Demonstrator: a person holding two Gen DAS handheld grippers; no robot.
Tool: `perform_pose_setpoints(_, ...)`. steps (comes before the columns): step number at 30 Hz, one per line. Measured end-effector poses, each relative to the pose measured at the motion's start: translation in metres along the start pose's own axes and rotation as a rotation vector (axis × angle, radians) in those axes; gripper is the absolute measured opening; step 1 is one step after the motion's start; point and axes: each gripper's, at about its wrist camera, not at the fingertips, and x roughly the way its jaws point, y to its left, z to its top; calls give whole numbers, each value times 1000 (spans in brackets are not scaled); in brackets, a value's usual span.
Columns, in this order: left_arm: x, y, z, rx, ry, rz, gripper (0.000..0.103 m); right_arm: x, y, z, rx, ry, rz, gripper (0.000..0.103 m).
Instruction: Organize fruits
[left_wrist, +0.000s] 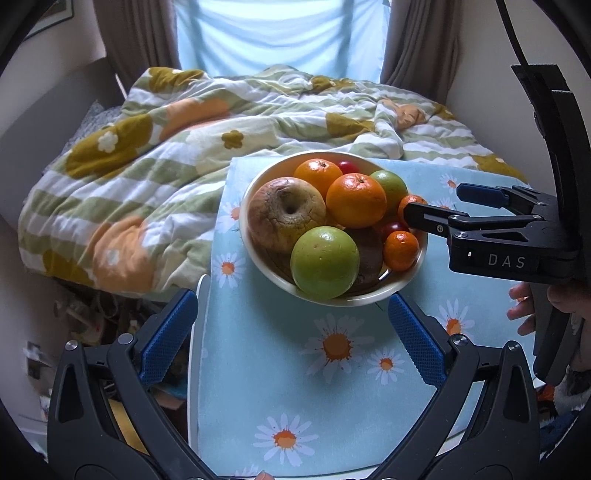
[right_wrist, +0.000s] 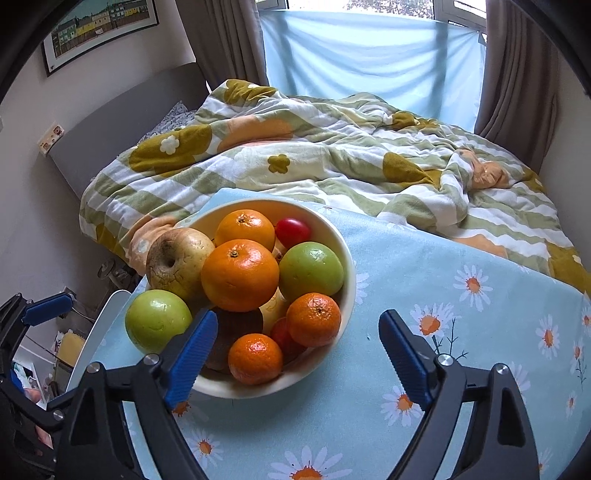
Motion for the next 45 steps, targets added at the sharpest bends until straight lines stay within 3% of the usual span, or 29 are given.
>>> perform_pose_setpoints(2, -9, -4, 2, -2, -10, 7, 103, -10, -1, 0, -3, -20, 0, 90)
perform_pose_setpoints(3, -13, -7, 3, -4, -17, 7, 103, -15, -2, 1, -2, -29, 0, 102)
perform_pose_setpoints(4, -18, -9, 4, -5, -24, 9, 103, -22, -4, 1, 0, -38, 4, 103)
perform_pose_setpoints(12, -65, -35, 21, 5, -96, 16, 103, -89, -25, 0, 28, -98, -30, 103)
perform_pose_setpoints(23, -125, -87, 39, 24, -190, -1, 103, -181, -67, -21, 101, -106, -218, 103)
perform_pose_setpoints(31, -141, -103, 35, 13, -192, -52, 103, -218, -86, -45, 164, -117, -335, 103)
perform_pose_setpoints(45, -154, -108, 22, 12, -215, -42, 103, -243, -99, -63, 227, -149, -368, 103)
